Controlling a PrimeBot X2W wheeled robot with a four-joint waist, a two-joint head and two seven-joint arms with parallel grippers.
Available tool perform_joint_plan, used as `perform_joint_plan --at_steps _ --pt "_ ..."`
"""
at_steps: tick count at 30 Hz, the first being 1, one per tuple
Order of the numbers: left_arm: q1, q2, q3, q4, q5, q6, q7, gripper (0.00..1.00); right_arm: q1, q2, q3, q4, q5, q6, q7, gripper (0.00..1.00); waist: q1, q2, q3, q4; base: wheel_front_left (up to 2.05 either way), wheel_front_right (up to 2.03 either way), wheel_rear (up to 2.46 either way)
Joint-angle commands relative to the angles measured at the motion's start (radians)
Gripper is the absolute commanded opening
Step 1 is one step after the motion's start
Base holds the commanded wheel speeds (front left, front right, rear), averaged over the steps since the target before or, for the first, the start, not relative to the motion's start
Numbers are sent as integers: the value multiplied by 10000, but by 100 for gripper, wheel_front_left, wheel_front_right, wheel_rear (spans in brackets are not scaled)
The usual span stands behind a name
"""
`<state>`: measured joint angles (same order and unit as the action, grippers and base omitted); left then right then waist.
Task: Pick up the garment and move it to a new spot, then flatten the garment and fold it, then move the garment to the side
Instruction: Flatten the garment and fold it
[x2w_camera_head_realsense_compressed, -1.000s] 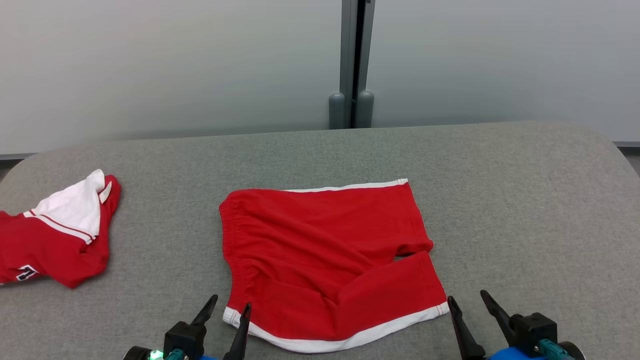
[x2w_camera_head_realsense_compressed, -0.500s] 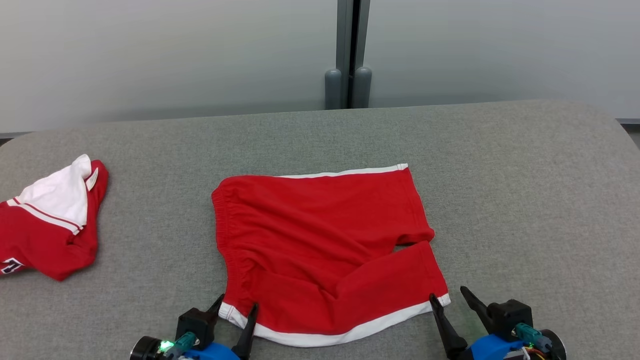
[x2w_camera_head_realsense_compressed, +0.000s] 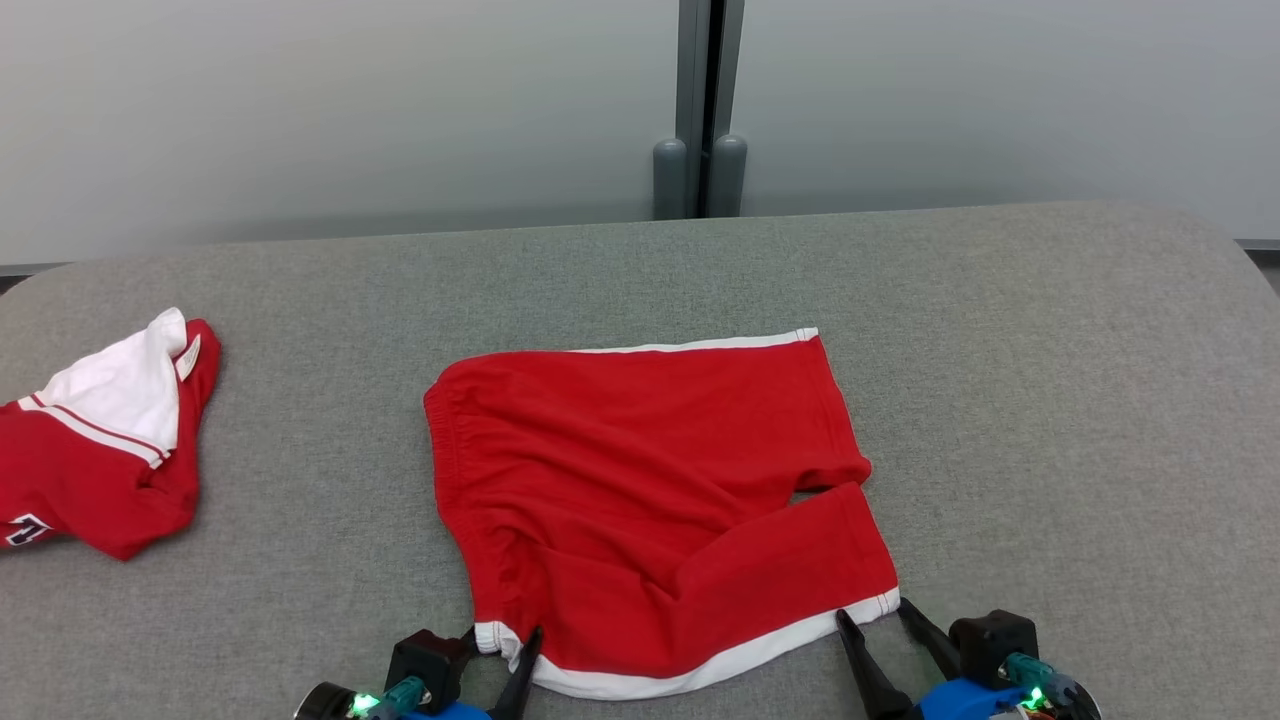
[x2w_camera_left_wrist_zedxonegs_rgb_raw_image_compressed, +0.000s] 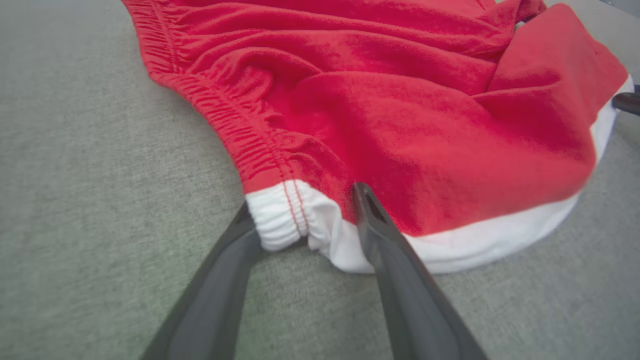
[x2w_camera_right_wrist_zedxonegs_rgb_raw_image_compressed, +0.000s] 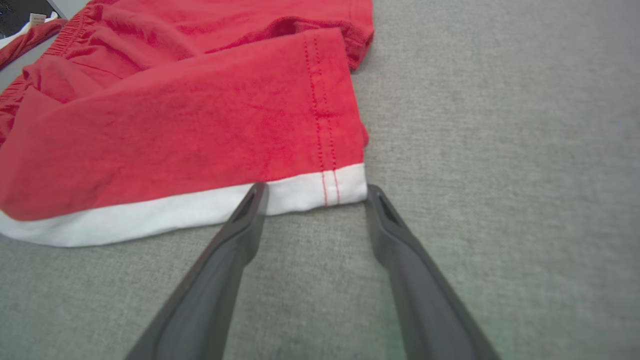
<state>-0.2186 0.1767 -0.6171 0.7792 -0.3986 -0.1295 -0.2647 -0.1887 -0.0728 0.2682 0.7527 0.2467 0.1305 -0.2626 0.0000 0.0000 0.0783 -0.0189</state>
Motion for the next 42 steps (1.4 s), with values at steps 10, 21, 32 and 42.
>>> perform_joint_plan --at_steps 10,21,32,42 --pt "-213 168 -64 -812 -562 -9 2 0 2 -114 -35 -1203 458 3 -34 0 0 0 -35 -14 0 0 0" --pt "-1246 312 740 -2901 -478 -9 3 0 -804 -403 -673 -3356 631 5 -34 0 0 0 270 -44 0 0 0" --pt "-7301 974 -247 -2207 -1199 -9 187 0 -6655 -978 -651 -2077 823 5 -33 0 0 0 2326 -193 0 0 0" --pt "-12570 904 -1222 -863 -2329 -9 297 0 -11695 -1073 -904 -77 1098 3 -33 0 0 0 3787 -554 0 0 0"
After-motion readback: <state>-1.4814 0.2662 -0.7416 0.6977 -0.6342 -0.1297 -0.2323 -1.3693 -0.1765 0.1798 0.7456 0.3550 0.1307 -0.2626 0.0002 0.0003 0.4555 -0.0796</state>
